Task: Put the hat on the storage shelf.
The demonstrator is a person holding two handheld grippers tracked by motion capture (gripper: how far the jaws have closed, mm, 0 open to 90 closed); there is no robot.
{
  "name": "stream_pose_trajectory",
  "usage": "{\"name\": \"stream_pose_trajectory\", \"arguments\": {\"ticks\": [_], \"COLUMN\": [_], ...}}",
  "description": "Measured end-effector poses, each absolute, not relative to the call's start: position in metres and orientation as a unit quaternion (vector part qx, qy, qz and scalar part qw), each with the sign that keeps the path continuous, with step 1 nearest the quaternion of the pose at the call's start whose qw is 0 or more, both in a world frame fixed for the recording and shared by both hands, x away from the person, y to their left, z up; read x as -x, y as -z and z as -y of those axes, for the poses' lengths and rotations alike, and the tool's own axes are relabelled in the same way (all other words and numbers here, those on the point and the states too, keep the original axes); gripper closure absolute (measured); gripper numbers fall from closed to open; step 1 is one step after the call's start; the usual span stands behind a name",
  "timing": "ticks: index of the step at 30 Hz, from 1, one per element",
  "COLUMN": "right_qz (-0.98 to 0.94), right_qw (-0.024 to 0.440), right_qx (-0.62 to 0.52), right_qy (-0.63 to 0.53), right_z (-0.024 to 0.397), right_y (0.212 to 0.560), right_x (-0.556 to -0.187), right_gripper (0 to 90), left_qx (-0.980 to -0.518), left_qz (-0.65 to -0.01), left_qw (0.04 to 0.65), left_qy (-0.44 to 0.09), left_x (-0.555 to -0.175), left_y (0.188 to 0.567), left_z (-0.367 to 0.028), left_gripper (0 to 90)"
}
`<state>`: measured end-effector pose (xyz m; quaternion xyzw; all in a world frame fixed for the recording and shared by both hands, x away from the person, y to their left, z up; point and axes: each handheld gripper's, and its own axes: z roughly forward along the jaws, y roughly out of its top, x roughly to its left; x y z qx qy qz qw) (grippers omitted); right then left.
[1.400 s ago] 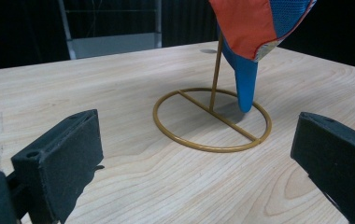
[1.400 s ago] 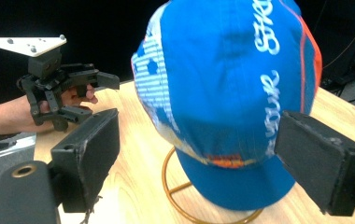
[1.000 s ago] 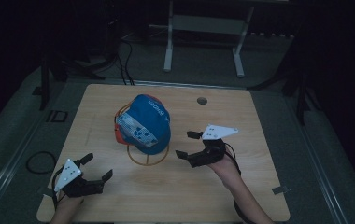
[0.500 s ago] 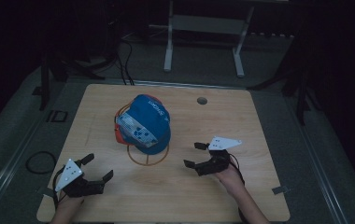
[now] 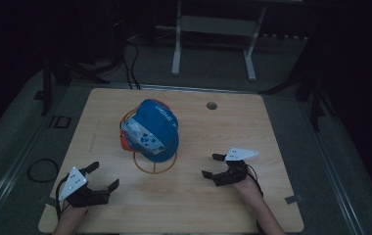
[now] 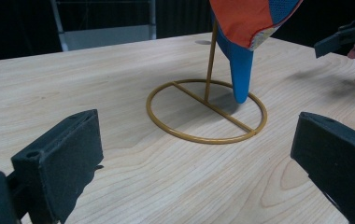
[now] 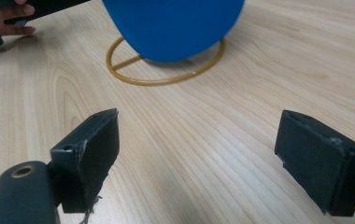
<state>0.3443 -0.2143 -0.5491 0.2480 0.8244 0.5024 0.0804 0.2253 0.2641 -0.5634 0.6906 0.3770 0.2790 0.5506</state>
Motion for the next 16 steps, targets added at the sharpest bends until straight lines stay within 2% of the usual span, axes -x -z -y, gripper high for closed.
{"name": "stream_pose_trajectory", "arguments": {"ticks": [16], "right_qz": [-0.823], "right_qw": [0.087], "right_qx": [-0.273], "right_qy": [-0.491], "right_z": [0.228], "right_y": [0.558], "right_x": [-0.354], "right_gripper": [13.9], "left_qx": [-0.691], "left_qz": [-0.379], "left_qw": [0.551], "left_qy": [-0.275], "left_x": [-0.223], "left_y": [0.566], "left_z": [-0.265], "left_gripper": [2.7]}}
